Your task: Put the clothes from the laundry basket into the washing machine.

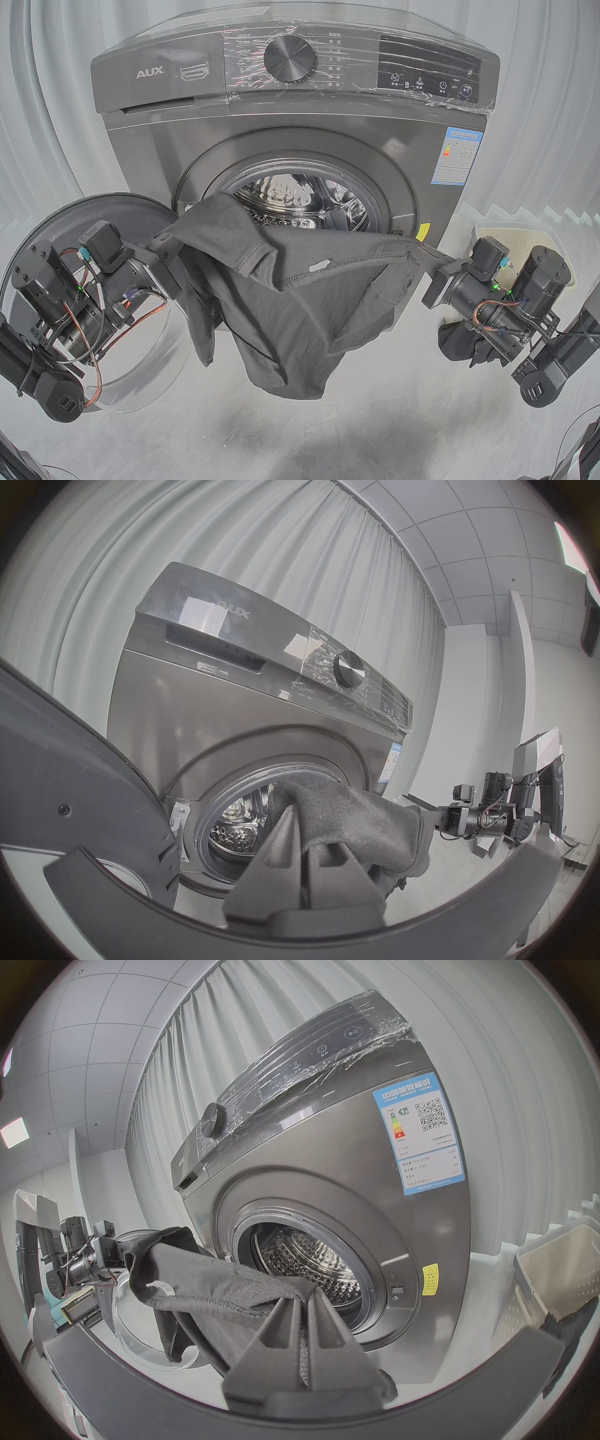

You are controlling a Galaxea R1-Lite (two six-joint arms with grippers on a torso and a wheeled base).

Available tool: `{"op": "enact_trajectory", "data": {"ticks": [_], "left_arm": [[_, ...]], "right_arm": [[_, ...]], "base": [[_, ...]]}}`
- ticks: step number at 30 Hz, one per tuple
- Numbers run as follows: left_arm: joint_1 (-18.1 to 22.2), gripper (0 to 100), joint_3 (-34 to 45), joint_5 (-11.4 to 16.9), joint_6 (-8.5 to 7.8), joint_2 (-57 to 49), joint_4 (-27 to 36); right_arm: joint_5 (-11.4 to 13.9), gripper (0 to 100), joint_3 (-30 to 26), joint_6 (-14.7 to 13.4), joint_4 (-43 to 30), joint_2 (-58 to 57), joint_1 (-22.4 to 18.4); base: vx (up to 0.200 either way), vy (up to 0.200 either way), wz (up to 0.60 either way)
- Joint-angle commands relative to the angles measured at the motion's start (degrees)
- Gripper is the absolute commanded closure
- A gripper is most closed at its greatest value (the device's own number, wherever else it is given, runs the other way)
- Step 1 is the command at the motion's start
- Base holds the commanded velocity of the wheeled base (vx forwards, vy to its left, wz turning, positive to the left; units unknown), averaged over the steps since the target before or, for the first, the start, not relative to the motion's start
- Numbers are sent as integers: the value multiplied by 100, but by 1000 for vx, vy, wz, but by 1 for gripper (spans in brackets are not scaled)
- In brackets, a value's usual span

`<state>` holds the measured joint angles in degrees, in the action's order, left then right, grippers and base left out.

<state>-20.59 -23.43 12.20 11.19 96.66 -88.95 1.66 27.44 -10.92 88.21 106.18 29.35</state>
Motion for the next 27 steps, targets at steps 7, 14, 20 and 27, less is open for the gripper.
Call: {"op": "enact_trajectory", "data": {"ticks": [7, 14, 20, 27], "left_arm": [[204, 100, 137, 10, 59, 28, 1], [275, 100, 304, 28, 32, 37, 1], [284, 100, 295, 19, 23, 28, 1], [319, 100, 242, 28, 85, -42, 1]], "right_arm": [[-34, 100, 227, -6, 3, -124, 26], [-157, 100, 455, -6, 3, -124, 44], [-386, 100, 596, 11, -6, -168, 62], [-386, 100, 569, 2, -6, -177, 44]], "base": [[0, 0, 0], [0, 0, 0], [0, 0, 0], [0, 0, 0]]}}
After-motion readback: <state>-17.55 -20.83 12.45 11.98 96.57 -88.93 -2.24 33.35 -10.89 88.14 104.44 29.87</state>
